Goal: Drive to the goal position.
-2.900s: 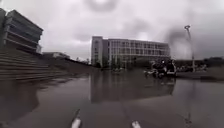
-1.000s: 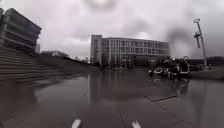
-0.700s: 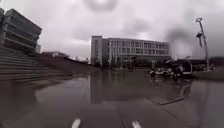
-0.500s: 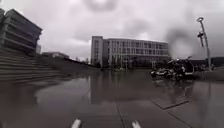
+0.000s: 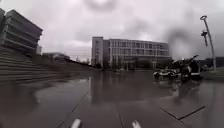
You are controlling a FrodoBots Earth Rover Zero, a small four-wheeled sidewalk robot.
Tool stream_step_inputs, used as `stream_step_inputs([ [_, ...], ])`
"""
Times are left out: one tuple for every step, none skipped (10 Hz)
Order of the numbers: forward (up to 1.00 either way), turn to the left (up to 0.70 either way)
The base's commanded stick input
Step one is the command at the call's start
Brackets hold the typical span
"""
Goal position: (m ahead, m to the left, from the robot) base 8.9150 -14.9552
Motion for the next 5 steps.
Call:
stream_step_inputs([
  [0.70, 0.00],
  [0.70, 0.00],
  [0.70, 0.00],
  [0.70, 0.00],
  [0.70, 0.00],
])
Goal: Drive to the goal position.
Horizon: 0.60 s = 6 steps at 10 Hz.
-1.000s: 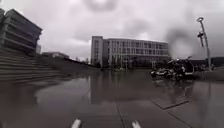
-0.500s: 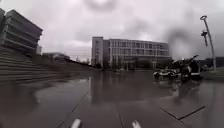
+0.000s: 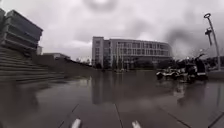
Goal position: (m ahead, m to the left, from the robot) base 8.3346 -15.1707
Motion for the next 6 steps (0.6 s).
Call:
stream_step_inputs([
  [0.70, 0.00],
  [0.70, 0.00],
  [0.70, 0.00],
  [0.70, 0.00],
  [0.70, 0.00],
  [0.70, 0.00],
])
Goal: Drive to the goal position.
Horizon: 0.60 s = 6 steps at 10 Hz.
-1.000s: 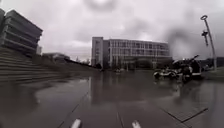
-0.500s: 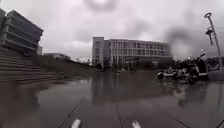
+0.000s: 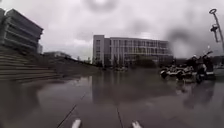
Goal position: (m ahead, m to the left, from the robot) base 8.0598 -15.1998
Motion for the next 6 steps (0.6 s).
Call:
stream_step_inputs([
  [0.70, 0.00],
  [0.70, 0.00],
  [0.70, 0.00],
  [0.70, 0.00],
  [0.70, 0.00],
  [0.70, 0.00],
])
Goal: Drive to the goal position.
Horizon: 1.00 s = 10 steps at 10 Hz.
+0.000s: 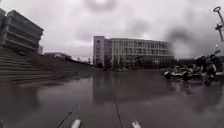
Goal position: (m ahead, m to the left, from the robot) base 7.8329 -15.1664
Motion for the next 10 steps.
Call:
stream_step_inputs([
  [0.70, 0.00],
  [0.70, 0.00],
  [0.70, 0.00],
  [0.70, 0.00],
  [0.70, 0.00],
  [0.70, 0.00],
  [0.70, 0.00],
  [0.70, 0.00],
  [0.70, 0.00],
  [0.70, 0.00],
])
